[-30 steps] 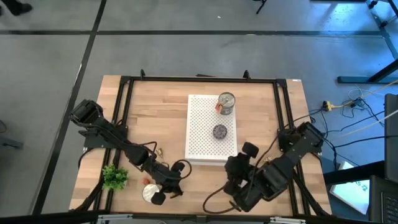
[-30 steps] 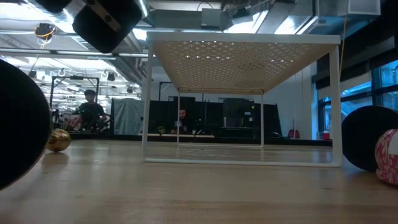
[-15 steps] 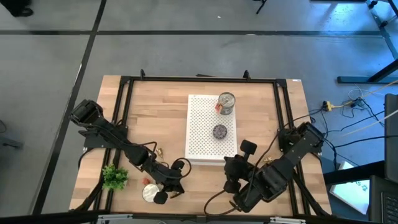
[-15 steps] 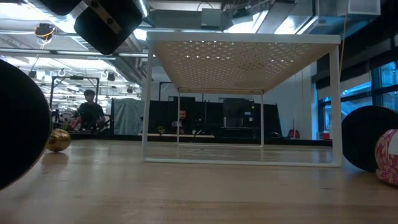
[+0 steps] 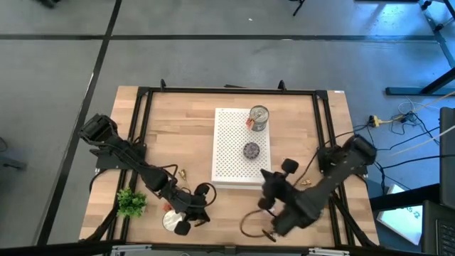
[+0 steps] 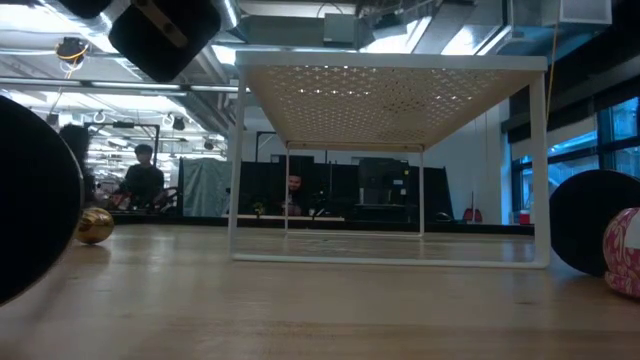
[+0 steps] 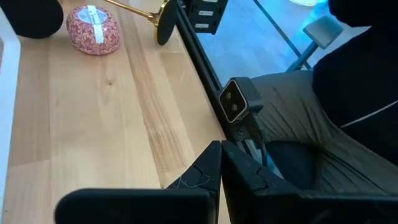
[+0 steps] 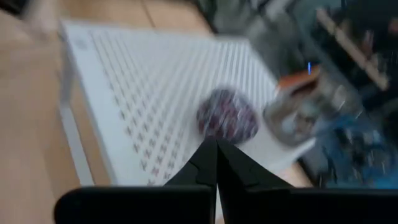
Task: Pick & Place candle stick holders
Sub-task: Put the black scented candle on the shelf
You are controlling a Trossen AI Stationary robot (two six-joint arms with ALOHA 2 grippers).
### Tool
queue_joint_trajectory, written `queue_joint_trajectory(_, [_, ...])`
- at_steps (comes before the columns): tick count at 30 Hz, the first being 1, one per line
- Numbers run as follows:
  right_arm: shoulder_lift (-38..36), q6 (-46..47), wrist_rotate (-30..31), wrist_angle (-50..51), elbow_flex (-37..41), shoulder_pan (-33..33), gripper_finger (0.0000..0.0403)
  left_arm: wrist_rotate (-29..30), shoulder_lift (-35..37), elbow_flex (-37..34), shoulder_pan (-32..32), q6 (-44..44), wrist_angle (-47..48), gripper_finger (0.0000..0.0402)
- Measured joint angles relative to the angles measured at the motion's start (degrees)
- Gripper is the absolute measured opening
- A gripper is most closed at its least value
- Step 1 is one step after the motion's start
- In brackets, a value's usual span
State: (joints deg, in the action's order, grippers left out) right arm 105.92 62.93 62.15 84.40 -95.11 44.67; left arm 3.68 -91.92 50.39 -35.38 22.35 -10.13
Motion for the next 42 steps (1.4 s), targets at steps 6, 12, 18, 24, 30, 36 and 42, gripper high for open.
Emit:
queue_joint_trajectory(6, [-14.24, -1.70, 9.38, -3.10, 8.68, 7.22, 0.0001, 1.31, 0.00, 0.00, 0.77, 0.02, -0.06, 0.0006])
queue_joint_trajectory(12, [-28.96, -13.64, 7.48, -26.44, 26.53, 9.00, 0.0001, 1.33, 0.00, 0.00, 0.73, 0.00, -0.61, 0.0006])
queue_joint_trajectory(18, [-38.57, -48.66, -14.48, -65.85, 43.00, 1.57, 0.0000, 1.33, 0.00, 0.00, 0.96, -0.48, -0.83, 0.0006])
queue_joint_trajectory(24, [-45.40, -56.98, -27.89, -75.86, 51.38, -10.48, 0.0000, 1.38, 0.00, 0.00, 1.04, -0.24, -0.83, 0.0006])
queue_joint_trajectory(30, [-44.79, -54.16, -42.51, -86.01, 58.98, -19.79, 0.0000, 1.45, 0.00, 0.00, 0.90, 0.28, -0.79, 0.0006])
queue_joint_trajectory(36, [-40.57, -53.28, -36.95, -90.36, 60.20, -19.37, 0.0000, 2.63, 0.00, 0.00, 0.67, 1.63, -0.70, 0.0006])
queue_joint_trajectory(42, [-35.06, -53.10, -34.04, -96.47, 60.22, -19.37, 0.0000, 2.91, 0.00, 0.00, 0.49, 1.53, -0.66, 0.0006])
